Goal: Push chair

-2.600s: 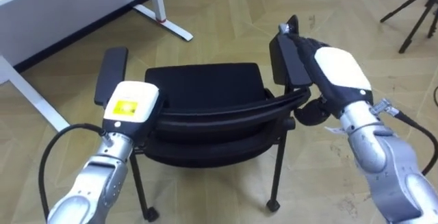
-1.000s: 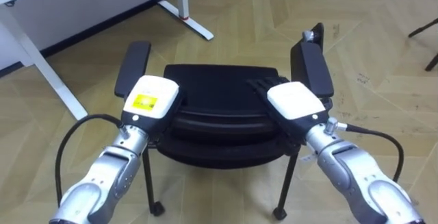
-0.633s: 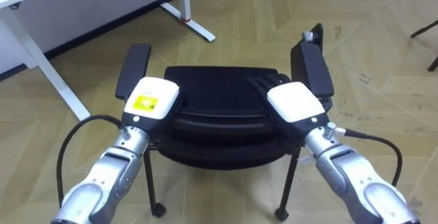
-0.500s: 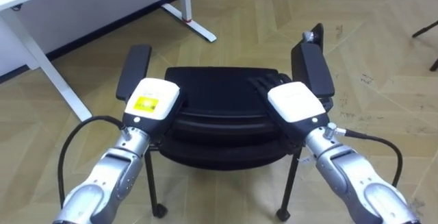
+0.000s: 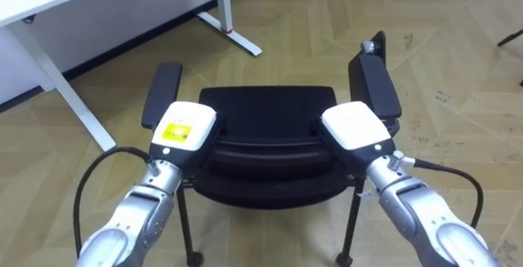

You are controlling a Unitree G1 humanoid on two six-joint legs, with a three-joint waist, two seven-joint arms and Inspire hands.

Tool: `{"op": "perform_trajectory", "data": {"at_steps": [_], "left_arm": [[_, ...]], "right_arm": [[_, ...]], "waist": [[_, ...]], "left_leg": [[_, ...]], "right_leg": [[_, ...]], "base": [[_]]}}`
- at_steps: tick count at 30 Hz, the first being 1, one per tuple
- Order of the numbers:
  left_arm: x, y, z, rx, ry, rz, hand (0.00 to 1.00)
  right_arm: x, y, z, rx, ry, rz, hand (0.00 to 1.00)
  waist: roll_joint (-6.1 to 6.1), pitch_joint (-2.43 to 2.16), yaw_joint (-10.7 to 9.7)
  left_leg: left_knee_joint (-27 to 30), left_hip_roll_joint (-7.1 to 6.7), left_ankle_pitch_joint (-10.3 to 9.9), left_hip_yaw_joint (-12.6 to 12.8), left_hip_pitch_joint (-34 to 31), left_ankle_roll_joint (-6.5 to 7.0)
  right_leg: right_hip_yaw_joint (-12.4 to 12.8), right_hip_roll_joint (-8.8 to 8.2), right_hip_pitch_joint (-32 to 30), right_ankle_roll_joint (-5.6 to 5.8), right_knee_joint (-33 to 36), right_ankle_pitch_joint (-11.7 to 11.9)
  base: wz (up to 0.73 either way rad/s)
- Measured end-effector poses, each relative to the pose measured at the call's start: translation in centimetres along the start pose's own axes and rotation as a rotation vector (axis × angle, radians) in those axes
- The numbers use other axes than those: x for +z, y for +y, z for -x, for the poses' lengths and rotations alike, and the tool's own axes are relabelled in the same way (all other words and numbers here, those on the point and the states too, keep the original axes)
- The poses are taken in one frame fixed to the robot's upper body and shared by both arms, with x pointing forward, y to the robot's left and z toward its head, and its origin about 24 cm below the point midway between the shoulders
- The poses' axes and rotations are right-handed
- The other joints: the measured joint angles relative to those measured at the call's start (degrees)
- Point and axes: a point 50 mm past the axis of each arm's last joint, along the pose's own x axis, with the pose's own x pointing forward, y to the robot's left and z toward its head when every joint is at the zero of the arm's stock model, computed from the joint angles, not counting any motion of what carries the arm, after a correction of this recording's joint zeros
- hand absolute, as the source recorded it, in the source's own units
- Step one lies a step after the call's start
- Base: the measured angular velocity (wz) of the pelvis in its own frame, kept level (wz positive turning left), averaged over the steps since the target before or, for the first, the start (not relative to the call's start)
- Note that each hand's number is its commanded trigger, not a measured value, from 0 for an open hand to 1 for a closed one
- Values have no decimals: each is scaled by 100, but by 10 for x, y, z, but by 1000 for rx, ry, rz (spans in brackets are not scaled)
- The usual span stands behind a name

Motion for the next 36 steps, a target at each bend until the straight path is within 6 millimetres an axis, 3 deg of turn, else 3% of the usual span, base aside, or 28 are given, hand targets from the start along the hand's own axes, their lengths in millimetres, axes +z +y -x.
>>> {"op": "perform_trajectory", "data": {"at_steps": [18,22,24,29,32,36], "left_arm": [[1,-1,1,-16,-8,3,100],[1,1,0,-14,-12,-1,100],[1,1,-1,-14,-15,-1,100],[-1,-3,-1,-39,-15,-4,100],[-2,-5,0,-50,-12,-4,100],[-2,-9,3,-63,-6,9,100]], "right_arm": [[-1,4,4,-15,3,-2,100],[-2,4,4,-22,5,-2,100],[-2,5,5,-30,7,-6,100],[-1,14,4,-14,9,-32,100],[0,17,4,0,8,-47,100],[1,19,7,10,9,-50,100]], "waist": [[-18,13,14],[-50,34,-3],[-75,67,15],[-90,96,48],[-91,97,70],[-43,80,15]], "left_leg": [[-2,-1,0,-60,34,-1],[202,17,-2,-89,-81,1],[360,40,-4,-100,-144,1],[1255,236,-121,-115,-441,63],[2043,467,-181,-117,-771,16],[2606,633,-153,-189,-1053,28]], "right_leg": [[-42,3,38,0,2,0],[-91,2,22,0,37,-1],[-95,8,25,-4,73,-3],[-142,96,82,-139,373,-131],[-182,225,99,-261,581,-402],[-247,332,37,-405,939,-744]], "base": [[2],[3],[5],[9],[7],[27]]}}
